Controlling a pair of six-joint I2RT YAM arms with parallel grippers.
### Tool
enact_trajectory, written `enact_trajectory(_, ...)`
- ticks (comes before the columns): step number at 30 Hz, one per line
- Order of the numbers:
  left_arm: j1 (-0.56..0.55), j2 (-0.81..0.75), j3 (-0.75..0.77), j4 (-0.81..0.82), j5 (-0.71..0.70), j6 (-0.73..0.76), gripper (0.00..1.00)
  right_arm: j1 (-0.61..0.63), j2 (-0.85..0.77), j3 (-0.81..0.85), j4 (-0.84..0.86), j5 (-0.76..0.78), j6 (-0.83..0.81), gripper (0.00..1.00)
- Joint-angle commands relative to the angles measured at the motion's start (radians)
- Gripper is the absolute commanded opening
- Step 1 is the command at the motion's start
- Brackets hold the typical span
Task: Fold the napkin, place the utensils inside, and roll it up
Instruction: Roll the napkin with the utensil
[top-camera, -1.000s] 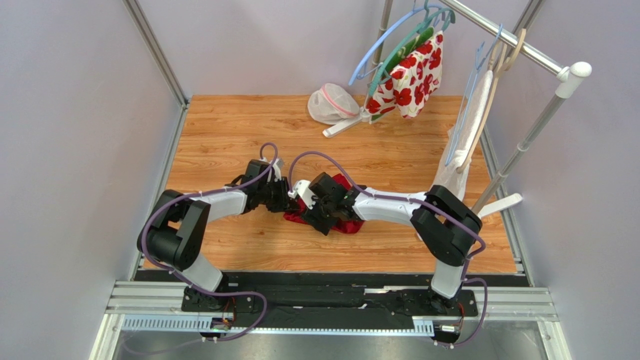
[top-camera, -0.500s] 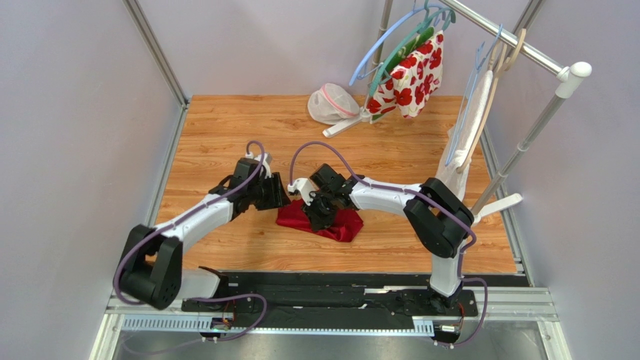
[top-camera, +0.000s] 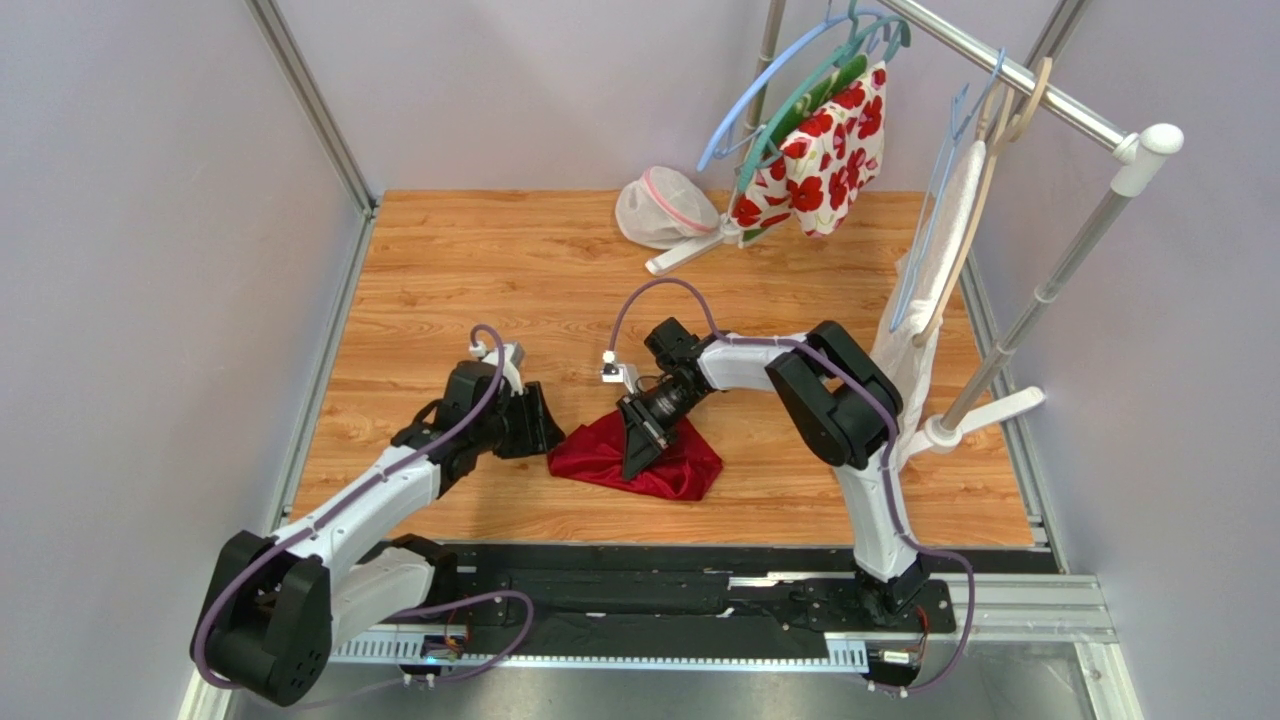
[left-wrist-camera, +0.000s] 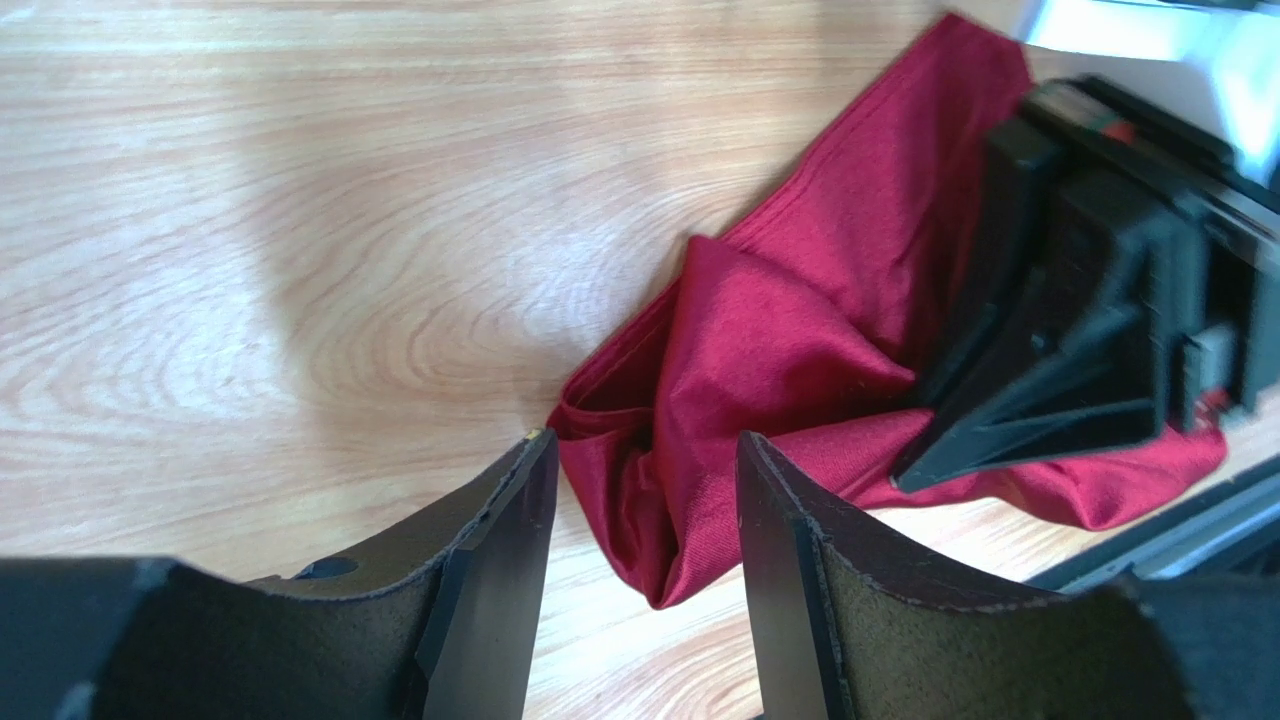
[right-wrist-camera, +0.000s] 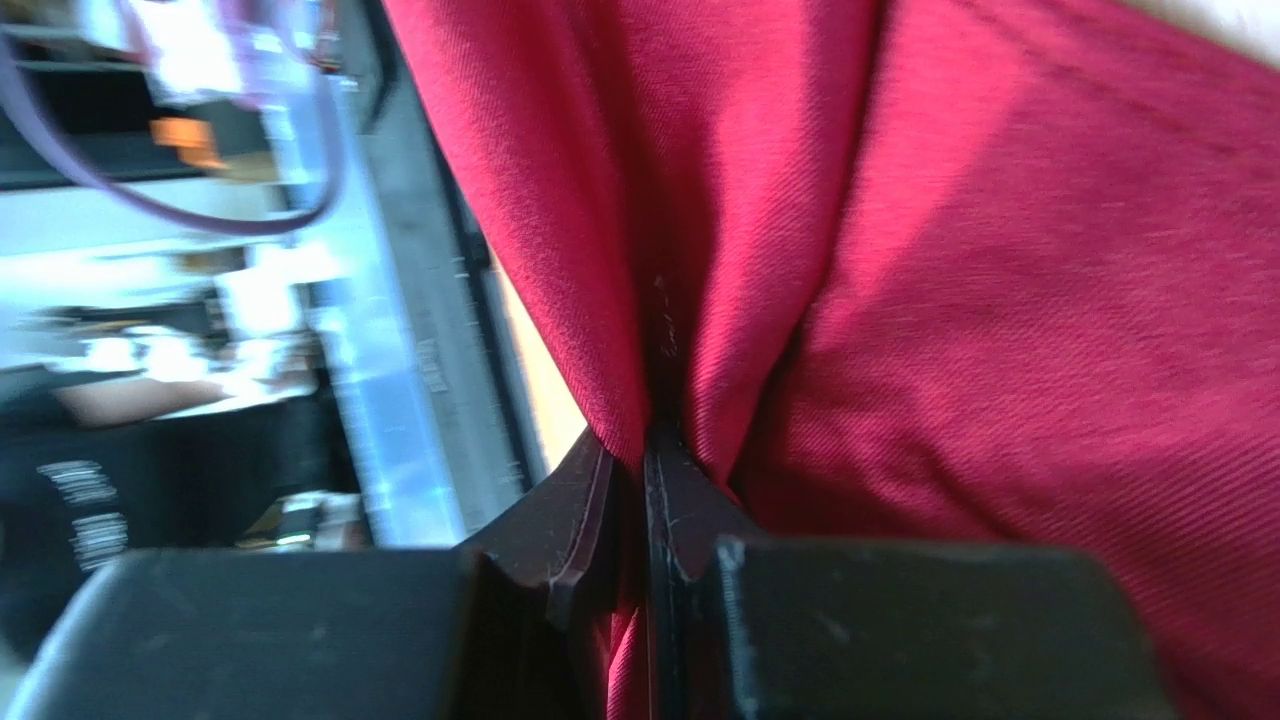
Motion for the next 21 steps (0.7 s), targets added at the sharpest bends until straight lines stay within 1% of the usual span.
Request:
enact_trajectory(1,-0.001,-0.038,-0.013,0.137,0.057,0.024,0.56,-0.023,0.113,0.013,-0.132,0.008,-0.015,0.00)
enact_trajectory(4,-0.005,-0.038,-0.028,0.207,0.092,0.049,0.57,-0.040,0.133,0.026,-0.154,-0.010,-0.015,0.00)
enact_trajectory(6,-0.022,-0.035,-0.040,0.332,0.143,0.060,0.57,-0.045,0.144,0.029,-0.163,-0.012,-0.011,0.00)
enact_trajectory(8,-0.050,-0.011,-0.054,0.396,0.187,0.083,0.57,-0.054,0.148,0.032,-0.178,-0.012,-0.017,0.00)
enact_trajectory(9,-0.063,0.006,-0.050,0.431,0.203,0.118,0.57,-0.057,0.156,0.035,-0.179,-0.013,-0.017,0.00)
enact_trajectory(10,-0.089,0.046,-0.039,0.445,0.220,0.130,0.57,-0.065,0.164,0.040,-0.188,-0.021,-0.018,0.00)
enact_trajectory(14,-0.137,0.161,-0.022,0.505,0.296,0.169,0.57,-0.083,0.200,0.061,-0.231,-0.047,-0.041,0.00)
enact_trajectory(16,-0.154,0.209,-0.016,0.529,0.306,0.192,0.57,-0.092,0.216,0.072,-0.243,-0.056,-0.052,0.00)
enact_trajectory(21,-0.188,0.258,-0.005,0.528,0.278,0.241,0.57,-0.106,0.222,0.084,-0.255,-0.058,-0.058,0.00)
